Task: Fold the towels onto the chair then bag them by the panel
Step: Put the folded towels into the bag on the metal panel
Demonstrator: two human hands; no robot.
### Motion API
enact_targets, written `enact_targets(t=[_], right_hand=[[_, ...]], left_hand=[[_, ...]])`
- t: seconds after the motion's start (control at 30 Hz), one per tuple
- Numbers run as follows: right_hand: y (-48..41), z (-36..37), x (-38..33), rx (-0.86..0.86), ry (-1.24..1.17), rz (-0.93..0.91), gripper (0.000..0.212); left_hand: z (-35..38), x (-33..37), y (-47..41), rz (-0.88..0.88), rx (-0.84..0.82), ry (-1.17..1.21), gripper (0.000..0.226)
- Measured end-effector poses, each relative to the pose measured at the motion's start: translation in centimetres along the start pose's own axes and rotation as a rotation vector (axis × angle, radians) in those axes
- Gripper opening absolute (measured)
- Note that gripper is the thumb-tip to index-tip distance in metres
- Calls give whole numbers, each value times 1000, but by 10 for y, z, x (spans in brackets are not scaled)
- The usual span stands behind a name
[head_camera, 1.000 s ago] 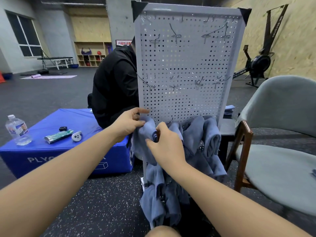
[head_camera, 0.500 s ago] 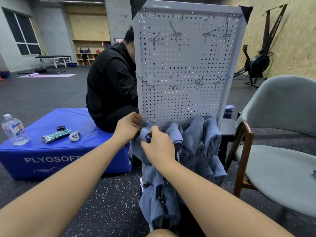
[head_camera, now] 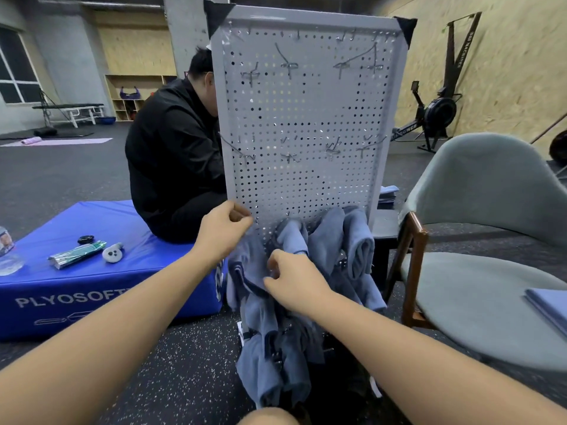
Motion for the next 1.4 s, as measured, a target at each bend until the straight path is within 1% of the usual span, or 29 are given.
enact_targets(t=[0.1,0.17,0.23,0.4,0.47,0.53,0.6,0.7,0.73,0.8,0.83,0.93,0.97,1.0,1.07,1.1,1.17,1.23,1.33,1.4], right_hand=[[12,-39,32,88,15,5,10],[19,-71,62,153,44,38,14],[25,-102,101,218,79,94,13],[45,-171,215,363,77,305,3],[53,-193,263,420,95,408,6],[63,-208,312,440,140,541,7],[75,-221,362,465,204,654,11],[97,-230,426,482,324,767,24],[103,-232,442,485,367,792,24],[113,-233,468,468,495,828,18],[117,-233,477,447,553,837,18],[120,-232,500,379,632,867,35],[120,-232,502,370,658,866,36],[118,-232,503,366,683,857,31],[113,-232,503,336,746,846,12],[110,-231,504,308,789,845,6],[107,-231,503,273,852,854,11],[108,-233,498,272,826,859,12],[115,-237,479,360,676,821,4],[120,-238,458,417,588,743,15]], left_hand=[[25,37,2,14,-74,90,5],[51,61,6,13,-158,137,6],[81,85,13,14,-232,197,5],[163,142,33,25,-400,321,9],[197,160,44,10,-486,377,8],[226,178,56,-5,-555,407,8],[250,196,70,22,-622,368,9],[272,212,93,111,-704,248,9],[278,214,99,151,-724,208,7],[287,215,110,234,-756,128,6],[291,213,115,274,-771,86,6],[303,207,126,346,-819,-8,6],[306,204,128,363,-829,-29,7],[308,201,130,378,-834,-44,8],[311,197,132,403,-831,-66,12],[312,196,132,410,-829,-74,13],[313,194,131,406,-825,-74,14],[313,193,128,398,-816,-74,12],[312,194,124,378,-800,-51,10],[311,194,123,351,-790,-12,10]])
Point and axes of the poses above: each hand's wrist, its own y-axis away from the middle knuckle, its own z-axis out of the palm, x = y × z, the point moved 5 cm from there along -y, towards the middle knuckle, and after that the axes turned 14 degrees about z, right-handed, at the moved point
